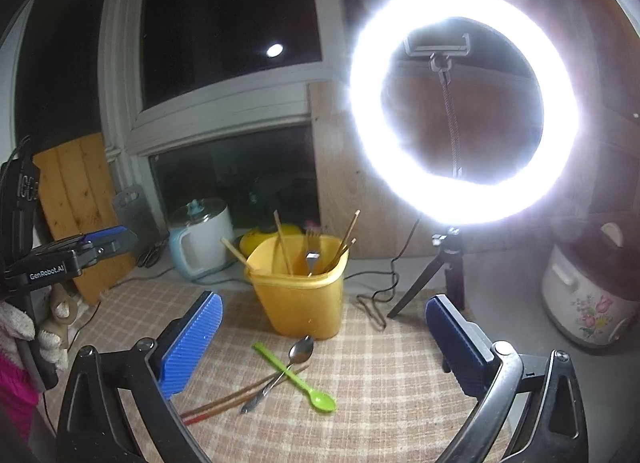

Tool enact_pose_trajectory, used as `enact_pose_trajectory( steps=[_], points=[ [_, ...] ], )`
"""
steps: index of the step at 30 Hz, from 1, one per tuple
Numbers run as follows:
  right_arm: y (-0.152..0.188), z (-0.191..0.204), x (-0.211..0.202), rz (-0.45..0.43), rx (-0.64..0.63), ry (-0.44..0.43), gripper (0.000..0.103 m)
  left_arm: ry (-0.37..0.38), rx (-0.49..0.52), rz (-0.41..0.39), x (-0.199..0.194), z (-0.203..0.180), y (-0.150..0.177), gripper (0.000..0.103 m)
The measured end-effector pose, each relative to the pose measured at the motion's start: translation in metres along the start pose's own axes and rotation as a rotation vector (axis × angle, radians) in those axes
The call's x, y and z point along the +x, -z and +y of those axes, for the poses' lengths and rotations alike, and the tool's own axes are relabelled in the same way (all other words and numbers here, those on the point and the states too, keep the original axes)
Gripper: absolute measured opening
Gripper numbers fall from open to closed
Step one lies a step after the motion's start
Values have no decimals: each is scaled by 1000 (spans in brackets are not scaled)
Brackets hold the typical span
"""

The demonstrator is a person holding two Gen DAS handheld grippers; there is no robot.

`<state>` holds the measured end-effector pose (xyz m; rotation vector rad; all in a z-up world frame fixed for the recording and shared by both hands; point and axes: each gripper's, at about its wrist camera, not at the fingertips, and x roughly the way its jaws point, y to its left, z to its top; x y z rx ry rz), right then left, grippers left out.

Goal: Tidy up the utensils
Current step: 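Move both open grippers back down to the green spoon and chopsticks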

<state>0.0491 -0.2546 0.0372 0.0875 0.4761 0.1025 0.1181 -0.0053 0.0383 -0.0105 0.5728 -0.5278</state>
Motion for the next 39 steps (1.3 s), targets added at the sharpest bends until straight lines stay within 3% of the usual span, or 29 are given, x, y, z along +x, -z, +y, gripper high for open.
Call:
enact_pose_trajectory(
  steps=[5,12,23,33,39],
  points=[
    [17,-3,12,58,8,-46,103,18,-19,103,20,5,26,53],
    [38,-11,50,250,60,-101,100,67,-37,248,57,6,62,53],
    [83,-53,64,408,295,-144,71,161,-58,426,134,-2,77,52],
    [111,-74,61,457,397,-149,62,216,79,510,190,-35,81,51],
    [118,-78,55,461,417,-150,62,187,196,565,222,-57,88,51]
  ],
)
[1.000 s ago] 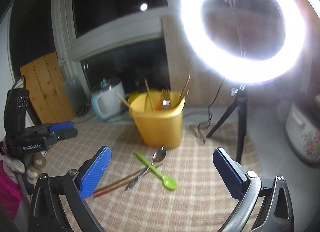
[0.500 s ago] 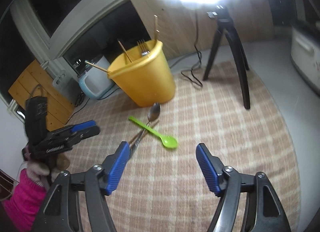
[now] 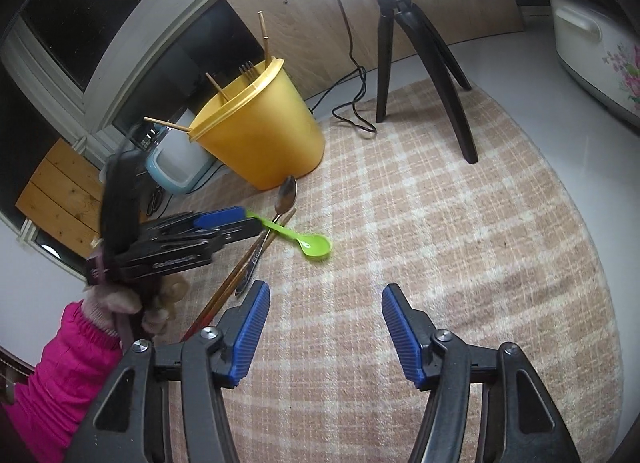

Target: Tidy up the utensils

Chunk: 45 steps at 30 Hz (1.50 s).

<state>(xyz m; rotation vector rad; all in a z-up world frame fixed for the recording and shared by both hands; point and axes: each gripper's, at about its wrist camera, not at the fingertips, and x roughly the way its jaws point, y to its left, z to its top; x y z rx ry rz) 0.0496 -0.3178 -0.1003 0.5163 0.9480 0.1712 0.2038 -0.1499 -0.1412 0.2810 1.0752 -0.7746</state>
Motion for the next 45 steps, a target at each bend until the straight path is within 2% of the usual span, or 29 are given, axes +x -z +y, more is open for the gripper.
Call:
enact_pose_trajectory(
  steps=[10,16,22,24,27,32,36,39,41,42,44,45],
  points=[
    [10,-13,-5,3,22,5,61,-53,52,62,24,4,-3,51],
    [10,-10,1,16,15,3,60,-55,102,81,27,-1,-4,51],
    [9,-6,4,20,8,-9,58,-23,164,117,21,-16,7,50],
    [8,-6,6,24,12,-14,55,8,150,133,18,-19,10,49],
    [9,-3,12,41,21,-32,43,30,157,134,14,-29,19,49],
    [19,7,27,103,45,-117,31,51,106,119,7,-30,24,49],
    [32,19,37,155,53,-174,26,41,71,59,-16,-17,25,49],
    [42,30,47,191,40,-218,23,3,41,37,-21,1,19,49],
    [45,34,57,210,36,-218,20,11,11,46,-15,12,14,42],
    [47,36,62,219,33,-217,19,10,9,51,-12,15,12,40],
    [50,38,70,235,33,-216,18,2,21,66,-5,16,11,30],
    [51,39,73,241,33,-216,18,5,27,76,-3,16,12,28]
  ],
)
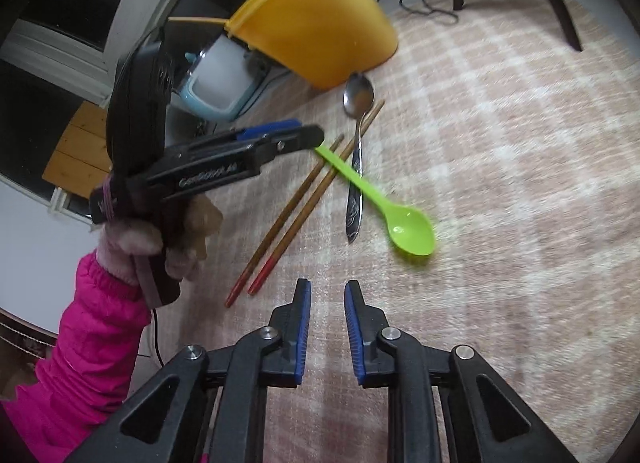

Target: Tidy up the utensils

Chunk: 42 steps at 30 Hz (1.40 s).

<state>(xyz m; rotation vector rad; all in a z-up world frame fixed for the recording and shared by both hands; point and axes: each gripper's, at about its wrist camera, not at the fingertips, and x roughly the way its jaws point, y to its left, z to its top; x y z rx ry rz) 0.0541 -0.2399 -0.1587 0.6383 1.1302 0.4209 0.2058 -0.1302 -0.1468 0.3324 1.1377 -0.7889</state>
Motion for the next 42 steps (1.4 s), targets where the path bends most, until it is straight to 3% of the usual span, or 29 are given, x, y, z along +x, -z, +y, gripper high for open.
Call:
enact_pose_trajectory(
  steps=[6,14,20,26,28,36,39,42],
  points=[
    [-4,-5,10,5,15,32,18,12,6,42,12,1,4,14],
    [-16,-33,3,-66,131,74,13,63,3,77,3,-4,27,13],
    [-24,-51,0,-95,205,86,5,39,15,-18,-24,-3,21,13],
    [-30,-48,-2,-91,162,144,4,24,33,-59,-37,-3,-1,13],
    [-32,-44,0,-75,115,178,0,43,52,-64,-40,-8,-7,13],
    [-46,-34,-1,0,-91,313,2,79,85,-91,-48,-24,-21,13],
    [-46,-33,-18,-33,-72,268,6,70,100,-63,-38,-30,-27,13],
    [-39,-29,-28,-41,-41,159,9,52,103,-58,-30,-32,-29,13]
  ],
)
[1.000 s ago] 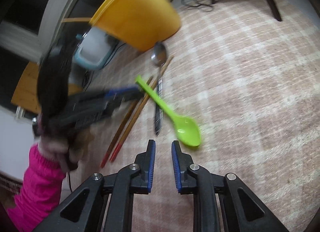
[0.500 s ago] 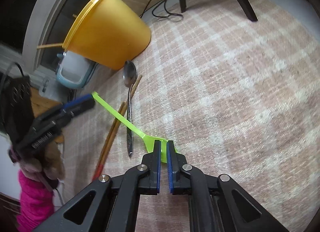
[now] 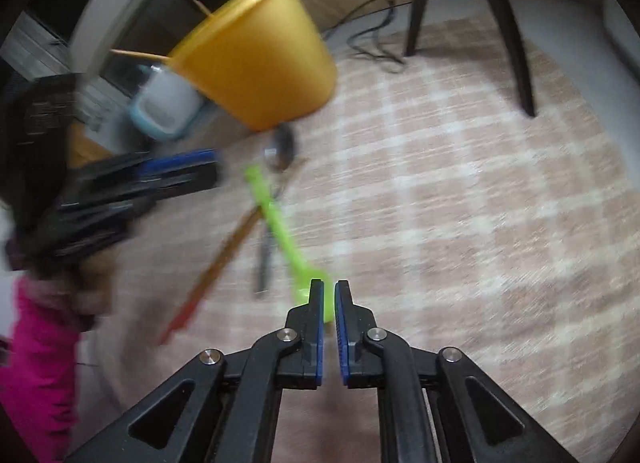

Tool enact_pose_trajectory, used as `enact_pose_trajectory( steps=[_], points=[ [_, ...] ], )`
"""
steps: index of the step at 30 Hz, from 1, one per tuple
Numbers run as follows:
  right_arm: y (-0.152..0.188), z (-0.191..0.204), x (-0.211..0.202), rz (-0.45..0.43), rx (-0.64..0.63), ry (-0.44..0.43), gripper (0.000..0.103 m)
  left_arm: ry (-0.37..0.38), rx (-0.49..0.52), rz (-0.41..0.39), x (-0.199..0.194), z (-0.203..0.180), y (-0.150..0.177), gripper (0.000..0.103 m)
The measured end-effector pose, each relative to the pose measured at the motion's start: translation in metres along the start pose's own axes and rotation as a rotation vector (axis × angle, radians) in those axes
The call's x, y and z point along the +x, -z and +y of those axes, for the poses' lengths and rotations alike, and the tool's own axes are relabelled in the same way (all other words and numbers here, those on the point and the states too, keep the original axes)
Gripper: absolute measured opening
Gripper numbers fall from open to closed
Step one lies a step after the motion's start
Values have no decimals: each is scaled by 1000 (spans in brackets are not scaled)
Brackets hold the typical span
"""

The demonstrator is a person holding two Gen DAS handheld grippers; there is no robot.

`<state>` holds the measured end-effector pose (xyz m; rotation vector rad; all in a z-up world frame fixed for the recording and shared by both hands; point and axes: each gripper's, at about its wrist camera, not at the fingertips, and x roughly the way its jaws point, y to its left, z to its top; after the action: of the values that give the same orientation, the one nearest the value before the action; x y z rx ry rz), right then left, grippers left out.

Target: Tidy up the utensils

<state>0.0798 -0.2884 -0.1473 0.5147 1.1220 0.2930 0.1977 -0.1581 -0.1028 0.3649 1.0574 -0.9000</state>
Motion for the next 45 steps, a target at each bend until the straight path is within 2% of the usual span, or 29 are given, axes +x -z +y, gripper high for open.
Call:
enact_pose_trajectory(
  steps=[2,5,7,10,14,20,24,26,29,33,37,40,45],
  points=[
    [7,6,1,7,8,-57,18,-2,-7,-7,0,1,1,13],
    [18,14,18,47,48,-129,19,-18,-8,-10,-4,3,7,13],
    [23,15,29,71,72,-143,19,-27,-22,-9,-7,9,12,13],
    [25,11,42,86,109,-136,19,-36,-47,-8,-10,19,20,13],
    [18,-3,40,53,150,-95,15,-47,-78,0,-9,30,28,13],
    [-8,-29,23,-43,186,44,17,-35,-77,20,9,29,20,13],
    [-20,-41,21,-57,211,50,17,-19,-113,57,28,39,18,13],
    [-21,-42,17,-60,216,45,19,-34,-123,80,37,44,21,13],
    [-15,-38,6,-76,212,11,19,-28,-130,105,44,50,26,13],
    [-2,-24,8,-27,195,-68,19,-7,-127,120,44,51,34,13],
    [7,-20,22,-5,195,-46,19,27,-119,125,36,43,46,13],
    [8,-28,27,-16,246,-61,19,37,-93,146,37,29,61,13],
    [-1,-31,26,-47,238,-36,21,52,-99,132,28,24,67,13]
  ],
)
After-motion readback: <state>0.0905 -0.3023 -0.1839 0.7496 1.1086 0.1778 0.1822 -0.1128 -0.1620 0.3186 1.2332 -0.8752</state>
